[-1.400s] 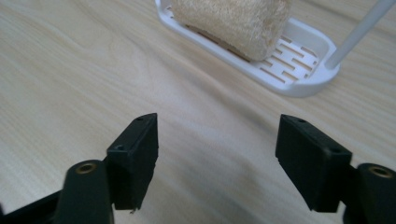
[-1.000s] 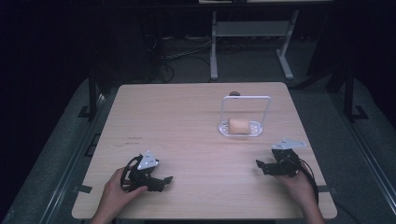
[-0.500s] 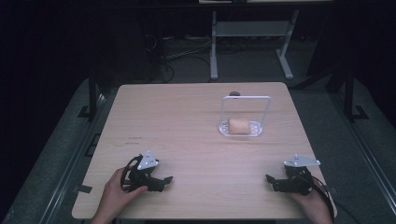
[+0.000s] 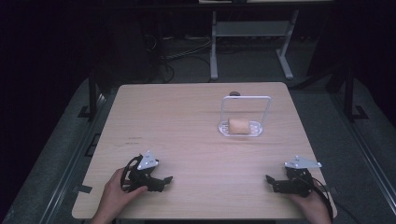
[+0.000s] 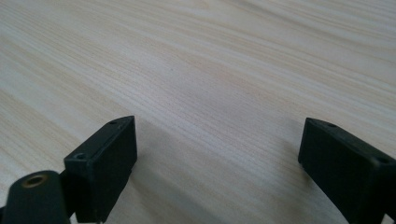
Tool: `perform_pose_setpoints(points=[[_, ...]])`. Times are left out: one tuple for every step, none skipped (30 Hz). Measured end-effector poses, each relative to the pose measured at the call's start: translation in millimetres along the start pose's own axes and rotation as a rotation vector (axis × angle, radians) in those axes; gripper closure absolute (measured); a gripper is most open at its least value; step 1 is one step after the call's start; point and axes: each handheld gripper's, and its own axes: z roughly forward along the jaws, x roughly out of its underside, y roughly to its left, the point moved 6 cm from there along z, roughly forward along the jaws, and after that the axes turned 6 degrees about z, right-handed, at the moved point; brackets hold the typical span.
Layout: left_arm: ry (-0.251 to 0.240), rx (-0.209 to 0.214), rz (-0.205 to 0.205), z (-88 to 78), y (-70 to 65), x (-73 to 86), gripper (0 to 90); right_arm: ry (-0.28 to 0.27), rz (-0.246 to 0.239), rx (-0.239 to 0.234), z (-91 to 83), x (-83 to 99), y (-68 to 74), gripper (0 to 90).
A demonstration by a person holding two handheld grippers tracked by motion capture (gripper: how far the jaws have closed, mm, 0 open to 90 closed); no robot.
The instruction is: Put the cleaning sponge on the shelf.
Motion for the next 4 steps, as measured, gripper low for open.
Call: perform_pose_setpoints(points=[[0.001,0.000,0.000,-0.1,0.0,0.0,12.9,0.000,0.000,0.000,0.0,0.0,0.0,11.2],[0.001,0.000,0.000,-0.1,0.0,0.0,12.9,0.000,0.000,0.000,0.0,0.0,0.0,11.2],[0.001,-0.001,0.000,-0.1,0.0,0.0,12.9,0.000,0.000,0.000,0.0,0.0,0.0,11.2],[0.001,-0.001,0.000,-0.1,0.0,0.0,12.9,0.000,-0.001,0.000,0.0,0.0,0.0,11.1]])
